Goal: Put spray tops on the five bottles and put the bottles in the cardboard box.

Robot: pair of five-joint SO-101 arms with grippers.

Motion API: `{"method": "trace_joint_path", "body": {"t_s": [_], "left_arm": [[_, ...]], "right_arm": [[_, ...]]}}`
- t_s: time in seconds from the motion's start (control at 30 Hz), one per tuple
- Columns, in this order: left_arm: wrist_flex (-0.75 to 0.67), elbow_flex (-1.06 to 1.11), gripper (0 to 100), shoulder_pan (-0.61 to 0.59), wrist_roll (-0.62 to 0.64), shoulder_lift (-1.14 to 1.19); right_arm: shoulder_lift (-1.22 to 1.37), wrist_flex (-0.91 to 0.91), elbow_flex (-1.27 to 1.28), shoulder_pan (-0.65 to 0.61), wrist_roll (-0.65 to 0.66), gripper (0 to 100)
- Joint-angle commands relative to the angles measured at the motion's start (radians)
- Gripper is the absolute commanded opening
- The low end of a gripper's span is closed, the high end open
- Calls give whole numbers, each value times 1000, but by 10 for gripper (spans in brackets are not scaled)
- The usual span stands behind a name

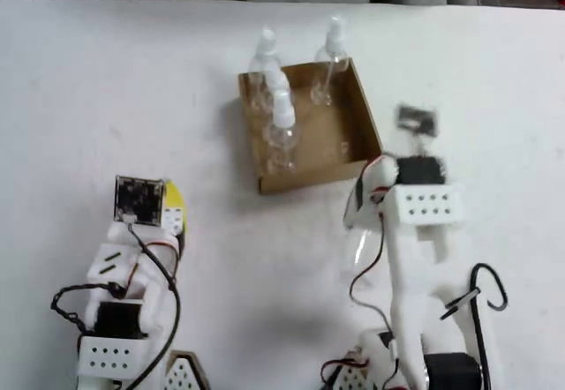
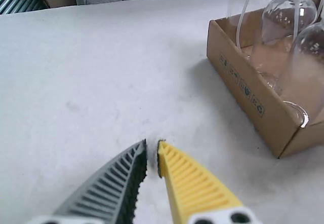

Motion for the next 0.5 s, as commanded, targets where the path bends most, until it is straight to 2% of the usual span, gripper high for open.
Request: {"method": "trace_joint_path", "body": {"t_s": [0.0,0.07,0.23,0.47], "left_arm": [[-29,-3,58,-4,-11,-4],[-29,-3,58,-5,-11,-4],[-29,-3,58,-5,-11,-4],[-29,-3,58,-7,-11,-4]], "right_arm": [[-71,-110,75,-18,163,17],[-82,-216,150,-18,201,18],[-84,-475,307,-16,199,33],[-94,-412,302,22,203,217]]}}
